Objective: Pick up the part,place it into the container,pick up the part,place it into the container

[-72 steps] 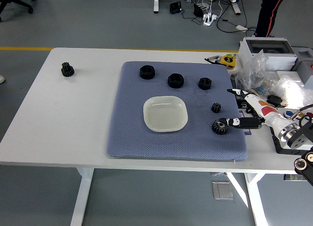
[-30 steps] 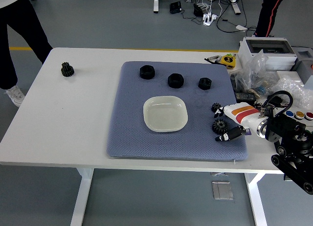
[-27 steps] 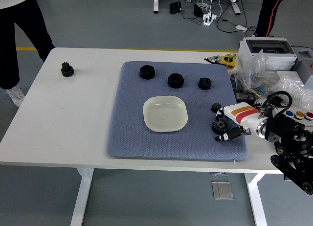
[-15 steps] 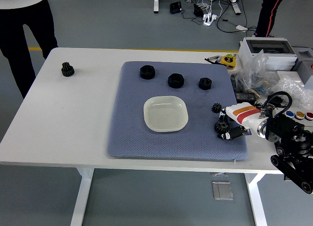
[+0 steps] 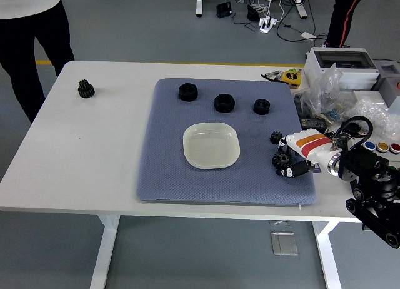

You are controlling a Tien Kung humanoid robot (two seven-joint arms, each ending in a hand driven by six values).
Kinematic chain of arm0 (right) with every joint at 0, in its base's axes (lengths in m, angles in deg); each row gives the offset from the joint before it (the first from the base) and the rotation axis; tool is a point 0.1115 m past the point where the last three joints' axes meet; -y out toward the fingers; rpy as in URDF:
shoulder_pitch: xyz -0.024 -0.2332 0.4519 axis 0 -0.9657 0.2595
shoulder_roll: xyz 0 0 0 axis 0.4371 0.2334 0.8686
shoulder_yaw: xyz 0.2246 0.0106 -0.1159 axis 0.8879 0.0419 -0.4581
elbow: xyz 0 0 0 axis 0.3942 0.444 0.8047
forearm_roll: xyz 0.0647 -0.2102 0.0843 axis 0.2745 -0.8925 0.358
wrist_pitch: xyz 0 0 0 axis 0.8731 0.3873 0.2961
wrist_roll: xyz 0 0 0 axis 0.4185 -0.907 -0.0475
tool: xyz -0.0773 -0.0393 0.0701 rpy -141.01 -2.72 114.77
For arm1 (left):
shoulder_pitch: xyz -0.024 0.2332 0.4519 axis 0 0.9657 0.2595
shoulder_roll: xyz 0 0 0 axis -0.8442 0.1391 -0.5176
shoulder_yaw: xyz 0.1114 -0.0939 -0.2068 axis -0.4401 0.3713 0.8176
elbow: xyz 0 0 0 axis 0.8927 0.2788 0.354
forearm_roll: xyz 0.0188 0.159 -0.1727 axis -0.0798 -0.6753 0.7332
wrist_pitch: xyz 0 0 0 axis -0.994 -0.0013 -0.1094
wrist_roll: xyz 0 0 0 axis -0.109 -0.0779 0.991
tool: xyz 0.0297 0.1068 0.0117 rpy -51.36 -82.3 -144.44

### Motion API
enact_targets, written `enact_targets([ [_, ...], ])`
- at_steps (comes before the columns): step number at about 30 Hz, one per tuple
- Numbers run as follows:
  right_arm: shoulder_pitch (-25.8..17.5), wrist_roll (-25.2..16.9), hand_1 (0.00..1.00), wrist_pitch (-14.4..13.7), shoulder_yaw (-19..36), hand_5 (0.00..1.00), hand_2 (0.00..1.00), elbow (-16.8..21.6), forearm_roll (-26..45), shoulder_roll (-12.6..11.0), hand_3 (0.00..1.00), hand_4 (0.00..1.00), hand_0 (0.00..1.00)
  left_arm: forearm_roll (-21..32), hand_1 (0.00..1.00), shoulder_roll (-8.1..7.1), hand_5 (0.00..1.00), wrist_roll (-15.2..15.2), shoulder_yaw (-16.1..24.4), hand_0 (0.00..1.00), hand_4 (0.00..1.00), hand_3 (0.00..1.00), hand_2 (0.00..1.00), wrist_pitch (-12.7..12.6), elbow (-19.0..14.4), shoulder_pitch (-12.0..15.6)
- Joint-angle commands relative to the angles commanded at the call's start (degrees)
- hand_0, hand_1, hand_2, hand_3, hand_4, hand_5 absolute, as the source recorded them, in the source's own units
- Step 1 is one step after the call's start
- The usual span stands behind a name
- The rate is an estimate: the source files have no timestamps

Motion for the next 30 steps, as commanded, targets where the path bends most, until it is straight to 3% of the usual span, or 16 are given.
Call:
enact_targets([
  [9, 0.3, 0.1, 0.373, -0.3, 0.5, 0.318, 0.495, 4.2, -0.6, -0.3, 0.504, 0.721, 0.174, -0.5, 0.641, -0.06, 0.562, 0.1, 0.3, 0.640, 0.652, 0.571, 0.643, 0.1, 0.0, 0.1],
  [16, 2.9, 0.5, 0.369, -0.3, 0.7, 0.294, 0.491, 8.5, -1.8, 0.7, 0.503, 0.696, 0.173, -0.1, 0.641, -0.25, 0.562, -0.1, -0.1, 0.640, 0.652, 0.571, 0.643, 0.0, 0.0, -0.1],
  [23, 8.7, 0.3, 0.366, -1.3, -2.9, 0.305, 0.491, 9.1, -1.1, 4.5, 0.503, 0.691, 0.168, 0.2, 0.640, -0.49, 0.562, -0.1, -0.3, 0.640, 0.652, 0.571, 0.642, -0.1, -0.1, -0.2],
  [29, 13.6, -0.4, 0.367, -4.0, -9.3, 0.308, 0.492, 3.8, 0.3, 10.1, 0.503, 0.685, 0.167, 0.2, 0.640, -0.71, 0.562, 0.0, -0.2, 0.640, 0.652, 0.571, 0.642, -0.2, -0.1, -0.4],
  [30, 14.0, -0.5, 0.433, -4.6, -10.2, 0.313, 0.505, 2.6, 0.5, 11.0, 0.509, 0.684, 0.249, 0.2, 0.638, -0.76, 0.562, -0.1, -0.3, 0.640, 0.653, 0.571, 0.642, -0.3, -0.1, -0.4],
])
